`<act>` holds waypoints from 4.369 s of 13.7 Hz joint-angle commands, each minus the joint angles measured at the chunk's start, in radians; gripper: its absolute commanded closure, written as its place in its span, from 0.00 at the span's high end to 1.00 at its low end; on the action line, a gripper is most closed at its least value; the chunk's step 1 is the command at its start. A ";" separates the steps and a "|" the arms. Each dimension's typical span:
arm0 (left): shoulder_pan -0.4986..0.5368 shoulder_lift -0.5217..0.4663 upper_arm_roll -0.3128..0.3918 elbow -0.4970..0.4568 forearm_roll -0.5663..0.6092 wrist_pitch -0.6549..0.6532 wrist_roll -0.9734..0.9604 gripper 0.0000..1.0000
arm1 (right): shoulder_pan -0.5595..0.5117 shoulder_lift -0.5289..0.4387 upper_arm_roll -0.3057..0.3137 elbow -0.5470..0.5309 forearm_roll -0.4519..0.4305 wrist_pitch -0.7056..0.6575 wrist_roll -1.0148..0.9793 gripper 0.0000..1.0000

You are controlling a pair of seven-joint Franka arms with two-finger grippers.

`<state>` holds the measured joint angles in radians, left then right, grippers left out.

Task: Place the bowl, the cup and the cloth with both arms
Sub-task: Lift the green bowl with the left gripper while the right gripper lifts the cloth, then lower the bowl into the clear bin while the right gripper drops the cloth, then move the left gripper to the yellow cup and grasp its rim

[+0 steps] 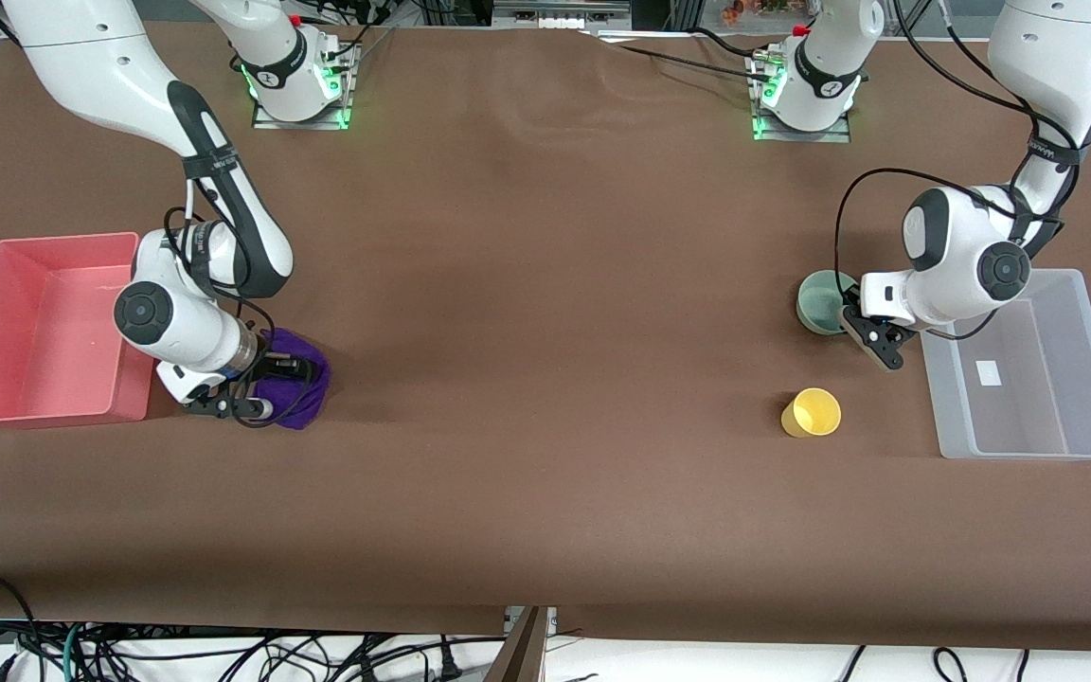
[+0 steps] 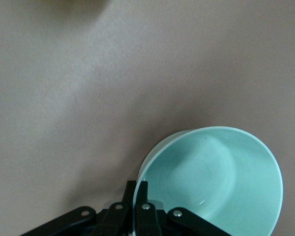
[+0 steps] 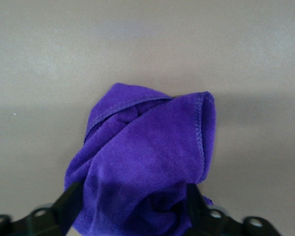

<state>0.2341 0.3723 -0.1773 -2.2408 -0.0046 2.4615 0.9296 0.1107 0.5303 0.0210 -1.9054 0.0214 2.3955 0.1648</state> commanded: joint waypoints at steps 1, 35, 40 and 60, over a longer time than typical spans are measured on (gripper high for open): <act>0.002 -0.041 -0.025 0.082 -0.017 -0.172 0.018 0.00 | -0.006 -0.032 0.010 -0.035 -0.003 0.014 0.019 0.27; 0.265 0.234 -0.056 0.808 0.213 -0.537 0.194 1.00 | -0.134 -0.185 -0.418 0.347 -0.084 -0.688 -0.798 0.00; 0.098 0.195 -0.059 0.934 0.210 -0.801 -0.169 1.00 | -0.152 -0.187 -0.421 0.206 -0.075 -0.533 -0.808 0.00; -0.104 0.438 -0.053 0.876 0.005 -0.560 -0.873 0.70 | -0.149 -0.092 -0.420 -0.015 0.025 -0.219 -0.806 0.00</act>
<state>0.1276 0.8030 -0.2367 -1.3645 0.0138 1.8734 0.0623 -0.0374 0.4434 -0.4002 -1.9091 0.0273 2.1590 -0.6256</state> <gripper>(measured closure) 0.247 0.978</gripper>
